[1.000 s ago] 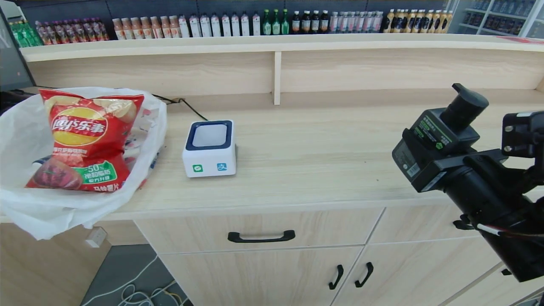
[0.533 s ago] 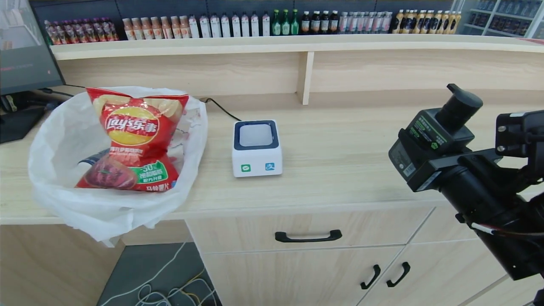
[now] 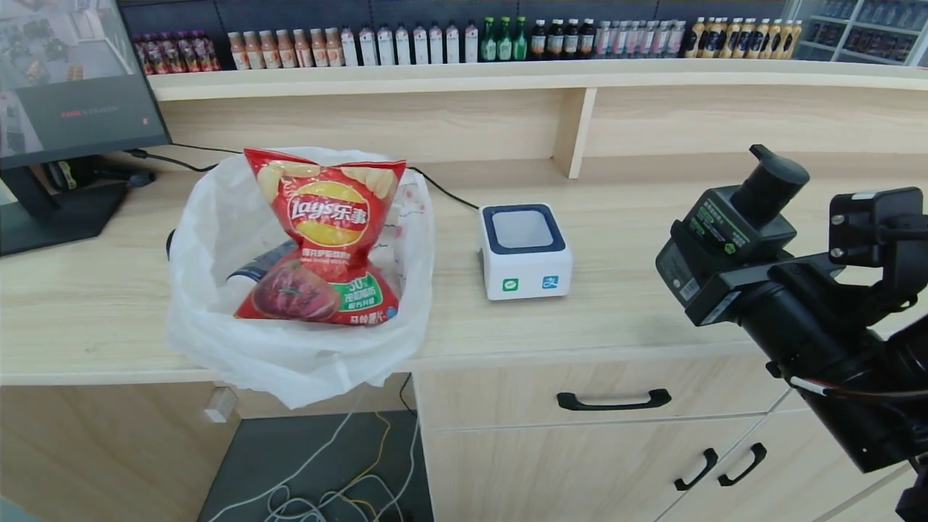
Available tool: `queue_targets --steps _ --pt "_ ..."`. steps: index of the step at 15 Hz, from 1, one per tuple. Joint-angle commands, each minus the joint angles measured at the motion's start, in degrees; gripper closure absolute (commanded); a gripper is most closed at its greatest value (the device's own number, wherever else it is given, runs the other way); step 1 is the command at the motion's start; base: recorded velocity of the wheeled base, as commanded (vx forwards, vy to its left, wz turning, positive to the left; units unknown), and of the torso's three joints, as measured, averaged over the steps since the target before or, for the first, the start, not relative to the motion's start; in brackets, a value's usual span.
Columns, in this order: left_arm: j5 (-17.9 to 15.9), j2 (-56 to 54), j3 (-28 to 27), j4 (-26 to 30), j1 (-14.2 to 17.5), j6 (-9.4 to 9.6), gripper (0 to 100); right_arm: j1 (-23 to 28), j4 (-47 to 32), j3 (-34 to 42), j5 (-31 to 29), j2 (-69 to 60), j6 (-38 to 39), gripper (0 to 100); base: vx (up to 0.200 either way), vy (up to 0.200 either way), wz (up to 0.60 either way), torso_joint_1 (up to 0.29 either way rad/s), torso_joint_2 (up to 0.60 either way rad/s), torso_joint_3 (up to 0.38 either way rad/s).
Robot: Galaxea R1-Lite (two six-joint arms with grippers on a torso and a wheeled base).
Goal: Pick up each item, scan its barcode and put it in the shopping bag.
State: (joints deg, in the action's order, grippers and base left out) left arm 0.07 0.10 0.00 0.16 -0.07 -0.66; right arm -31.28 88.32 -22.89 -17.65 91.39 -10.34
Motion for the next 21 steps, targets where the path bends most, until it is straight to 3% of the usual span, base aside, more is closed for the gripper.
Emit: queue_targets --steps 1,5,12,15,17,21 --pt "0.01 0.08 0.00 0.02 -0.01 0.04 0 -0.10 0.01 -0.40 -0.01 0.89 -0.03 100 0.000 0.200 0.00 0.002 0.00 0.007" --pt "0.01 -0.01 0.00 -0.16 -0.10 0.39 0 -0.10 0.01 -1.72 -0.01 1.07 -0.91 100 0.000 0.200 0.00 0.005 0.00 0.004" --pt "0.01 -0.01 0.00 -0.16 -0.01 0.31 0 1.13 0.01 -3.82 0.95 -0.25 -3.81 100 0.000 0.000 0.00 0.000 0.00 0.000" --pt "0.01 -0.10 0.00 -0.16 -0.01 0.39 0 0.87 -0.52 -6.02 1.83 -0.43 -12.34 100 0.000 0.000 0.00 0.000 0.00 0.000" --pt "0.01 -0.10 0.00 -0.16 -0.01 0.39 0 0.87 -3.33 -12.09 2.36 0.36 -16.29 100 0.000 0.000 0.00 0.000 0.00 0.000" --pt "0.01 -0.10 0.00 -0.16 -0.01 0.39 0 1.84 -7.64 -18.15 10.44 2.74 -23.32 100 0.000 0.000 0.00 0.000 0.00 0.000"
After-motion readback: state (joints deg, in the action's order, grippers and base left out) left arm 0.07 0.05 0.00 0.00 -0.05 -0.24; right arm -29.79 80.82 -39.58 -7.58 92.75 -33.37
